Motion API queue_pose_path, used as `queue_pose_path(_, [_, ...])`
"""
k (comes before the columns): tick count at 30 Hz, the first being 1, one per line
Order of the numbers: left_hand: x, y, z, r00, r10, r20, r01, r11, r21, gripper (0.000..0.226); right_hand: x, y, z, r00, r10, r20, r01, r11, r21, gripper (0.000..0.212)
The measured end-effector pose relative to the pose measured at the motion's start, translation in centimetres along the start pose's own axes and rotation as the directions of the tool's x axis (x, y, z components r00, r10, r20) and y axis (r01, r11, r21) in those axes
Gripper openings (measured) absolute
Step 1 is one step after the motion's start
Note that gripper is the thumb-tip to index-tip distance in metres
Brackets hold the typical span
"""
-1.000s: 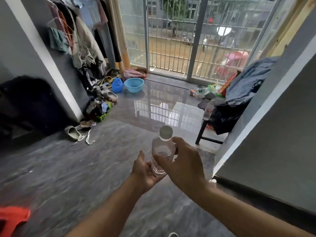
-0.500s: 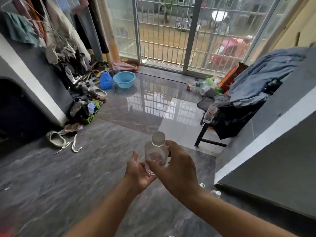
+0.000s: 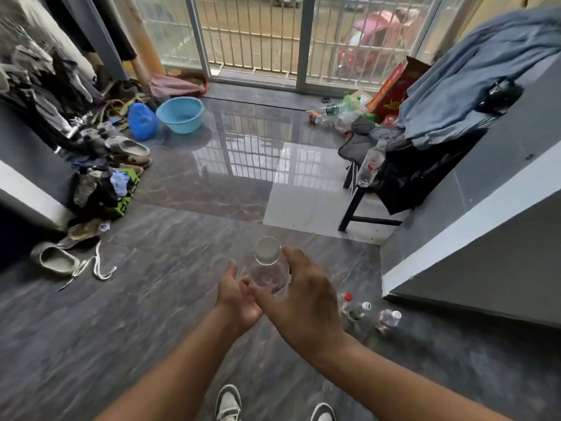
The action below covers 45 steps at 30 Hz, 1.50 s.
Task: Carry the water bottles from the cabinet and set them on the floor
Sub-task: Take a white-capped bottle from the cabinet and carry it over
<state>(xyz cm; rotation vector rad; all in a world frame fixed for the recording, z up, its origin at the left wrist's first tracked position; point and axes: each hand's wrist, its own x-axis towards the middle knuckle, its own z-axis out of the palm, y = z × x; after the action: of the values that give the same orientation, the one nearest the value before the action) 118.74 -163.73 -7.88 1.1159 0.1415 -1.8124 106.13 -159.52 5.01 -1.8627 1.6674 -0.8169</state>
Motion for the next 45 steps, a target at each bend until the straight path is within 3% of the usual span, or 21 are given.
queue_pose_path(7, [10.3,-1.4,-5.0,0.998,-0.042,0.050,0.039,0.997,0.069,0.077,1.5,6.9,8.3,0.999,0.052,-0.001,-0.052,0.998,0.026,0.053])
queue_pose_path(16, [27.5,-6.0,-14.2,0.993,-0.106,-0.051,0.116,0.959,0.258,0.081,2.6,21.5,22.3,0.990,0.126,-0.058,-0.125,0.992,0.018,0.049])
queue_pose_path(27, [48.2,-11.0,-22.3,0.975,-0.220,-0.012,0.189,0.807,0.560,0.079,4.2,40.8,37.7,0.958,0.244,-0.151,-0.237,0.970,0.063,0.050])
queue_pose_path(36, [55.6,-14.7,-24.8,0.962,-0.271,-0.028,0.224,0.730,0.646,0.075,4.1,50.4,43.4,0.923,0.346,-0.171,-0.336,0.938,0.086,0.053])
queue_pose_path(45, [57.0,-15.6,-25.3,0.961,-0.272,-0.043,0.224,0.682,0.696,0.070,4.3,53.8,45.4,0.903,0.410,-0.129,-0.399,0.911,0.099,0.060])
